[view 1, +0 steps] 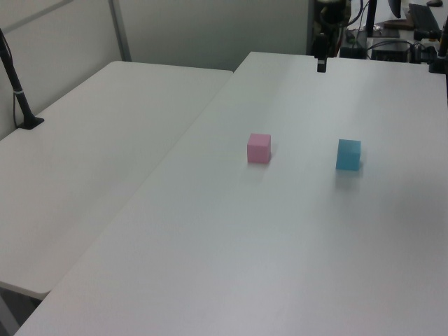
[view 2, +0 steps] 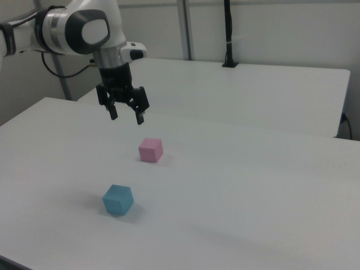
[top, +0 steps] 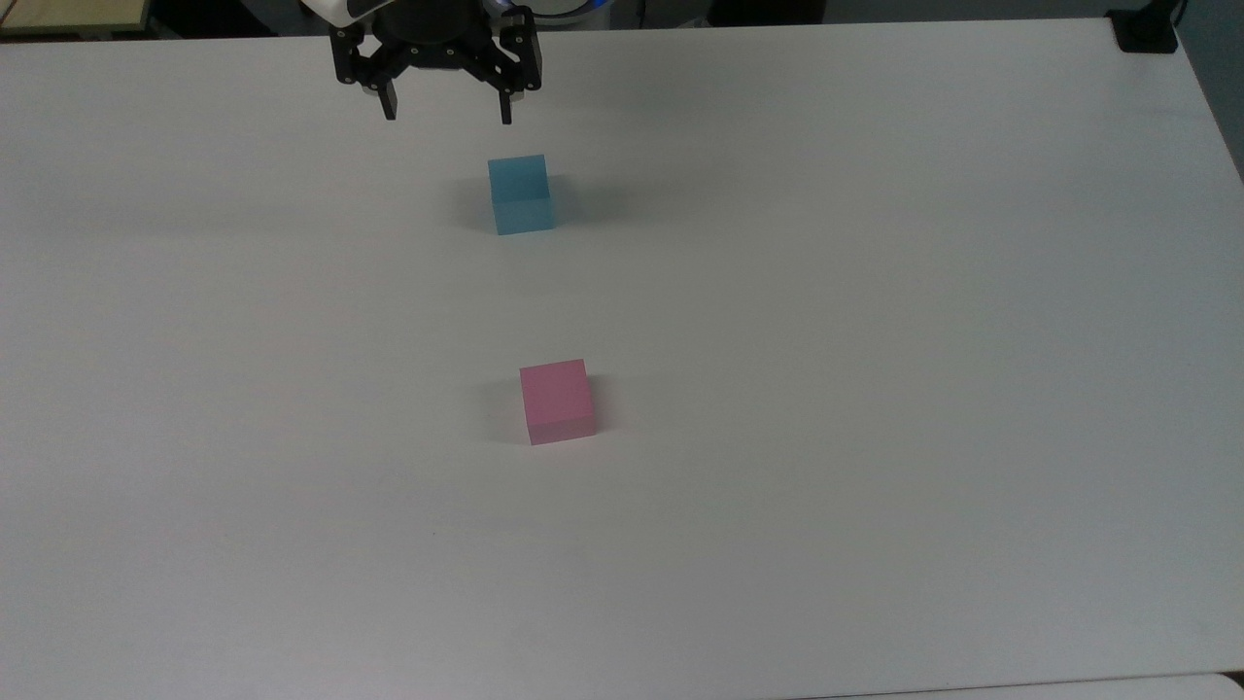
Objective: Put blue cube on pink cube
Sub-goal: 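Move the open gripper over the light-blue cube and lower it, then close the gripper on the light-blue cube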
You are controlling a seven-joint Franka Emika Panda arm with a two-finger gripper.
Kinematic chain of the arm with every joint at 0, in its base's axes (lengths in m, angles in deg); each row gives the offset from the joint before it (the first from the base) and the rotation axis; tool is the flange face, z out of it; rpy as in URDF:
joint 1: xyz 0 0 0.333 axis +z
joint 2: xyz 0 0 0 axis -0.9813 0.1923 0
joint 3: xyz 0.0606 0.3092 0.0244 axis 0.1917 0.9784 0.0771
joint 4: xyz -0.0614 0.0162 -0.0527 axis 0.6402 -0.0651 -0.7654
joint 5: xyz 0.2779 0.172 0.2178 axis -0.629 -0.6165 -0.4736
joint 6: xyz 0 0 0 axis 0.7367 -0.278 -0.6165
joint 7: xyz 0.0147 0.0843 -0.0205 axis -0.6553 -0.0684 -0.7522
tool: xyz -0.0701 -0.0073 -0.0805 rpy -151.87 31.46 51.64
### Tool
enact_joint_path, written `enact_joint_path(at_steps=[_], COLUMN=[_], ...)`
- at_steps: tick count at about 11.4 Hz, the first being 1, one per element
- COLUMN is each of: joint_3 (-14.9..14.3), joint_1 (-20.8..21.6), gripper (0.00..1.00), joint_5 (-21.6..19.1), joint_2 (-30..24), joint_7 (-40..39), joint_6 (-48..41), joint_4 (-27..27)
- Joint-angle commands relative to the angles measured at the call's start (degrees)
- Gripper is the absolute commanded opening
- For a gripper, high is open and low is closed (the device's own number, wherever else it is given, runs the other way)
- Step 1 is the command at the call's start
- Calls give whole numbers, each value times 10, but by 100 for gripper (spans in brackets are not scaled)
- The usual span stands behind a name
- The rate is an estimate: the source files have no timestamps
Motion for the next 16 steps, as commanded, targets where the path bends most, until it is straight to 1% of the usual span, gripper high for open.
enact_joint_path(at_steps=[1,2,3,6,7,8,9,11,13,14,16], joint_3=[6,8,8,8,8,8,8,8,8,8,8], joint_1=[6,7,8,10,11,14,28,32,48,50,49], gripper=[100,100,100,100,100,100,100,100,100,100,100], joint_5=[2,3,3,7,13,20,33,55,67,71,90], joint_2=[-68,-89,-103,-104,-103,-96,-78,-44,-14,0,12], joint_7=[-13,-14,-14,-22,-40,-40,-40,-40,-32,-23,-20], joint_6=[37,71,97,150,178,211,232,249,276,295,301], joint_4=[-120,-168,-204,-264,-296,-320,-329,-332,-345,-346,-347])
